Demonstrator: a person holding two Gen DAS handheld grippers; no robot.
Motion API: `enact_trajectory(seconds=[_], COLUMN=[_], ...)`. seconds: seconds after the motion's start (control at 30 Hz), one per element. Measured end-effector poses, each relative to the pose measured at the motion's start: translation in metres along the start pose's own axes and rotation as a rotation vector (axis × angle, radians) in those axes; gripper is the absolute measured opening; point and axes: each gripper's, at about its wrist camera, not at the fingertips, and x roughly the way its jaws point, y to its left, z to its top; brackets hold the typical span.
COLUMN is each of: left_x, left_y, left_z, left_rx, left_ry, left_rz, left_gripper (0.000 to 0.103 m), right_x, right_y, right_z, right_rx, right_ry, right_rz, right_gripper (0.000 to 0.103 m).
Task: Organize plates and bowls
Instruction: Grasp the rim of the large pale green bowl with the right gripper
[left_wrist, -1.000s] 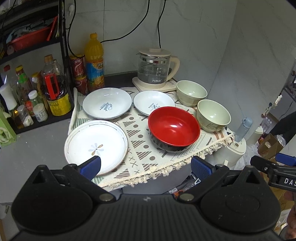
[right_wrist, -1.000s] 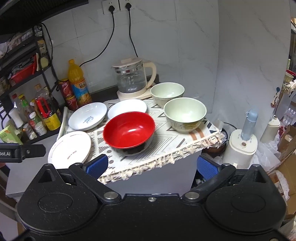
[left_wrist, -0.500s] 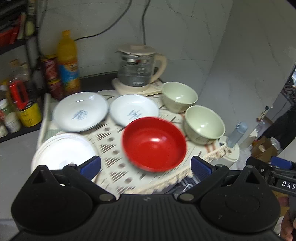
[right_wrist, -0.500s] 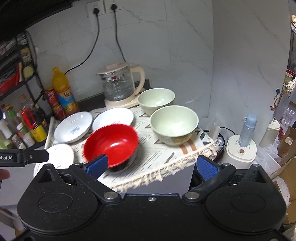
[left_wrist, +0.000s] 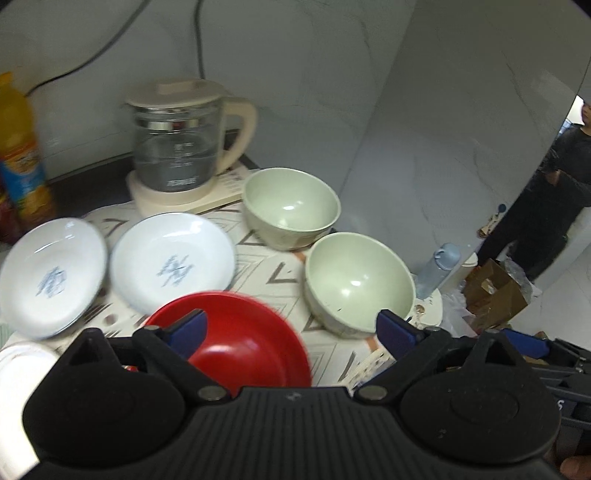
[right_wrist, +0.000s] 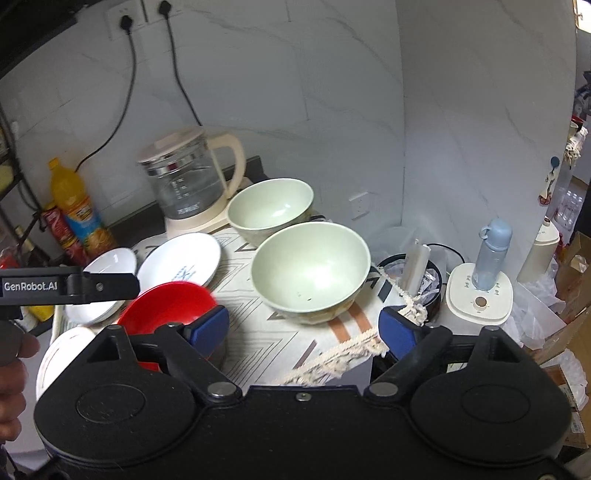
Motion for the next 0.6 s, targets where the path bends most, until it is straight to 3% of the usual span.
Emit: enact_trajectory(seconds=[0.33, 0.5, 0.6], left_x=[0.066, 0.099, 0.117], left_y=[-0.009, -0.013, -0.013], left_z=[0.028, 0.033, 0.035], left_rx=[0.037, 0.056, 0.055], left_ry=[0.097, 0.154, 0.182], left_rz=[-0.064, -0.086, -0.1], left_gripper=[0.07, 0.055, 0.049], right_x=[0.051, 0.08, 0.095], right_y=[-0.027, -0.036, -0.041], right_z=[0.016, 0.018, 0.017], right_rx=[0.089, 0.136, 0.169], right_ry=[0.054, 0.106, 0.135], right_rz=[-0.025, -0.031, -0.041], right_gripper=[0.07, 0.049, 0.046])
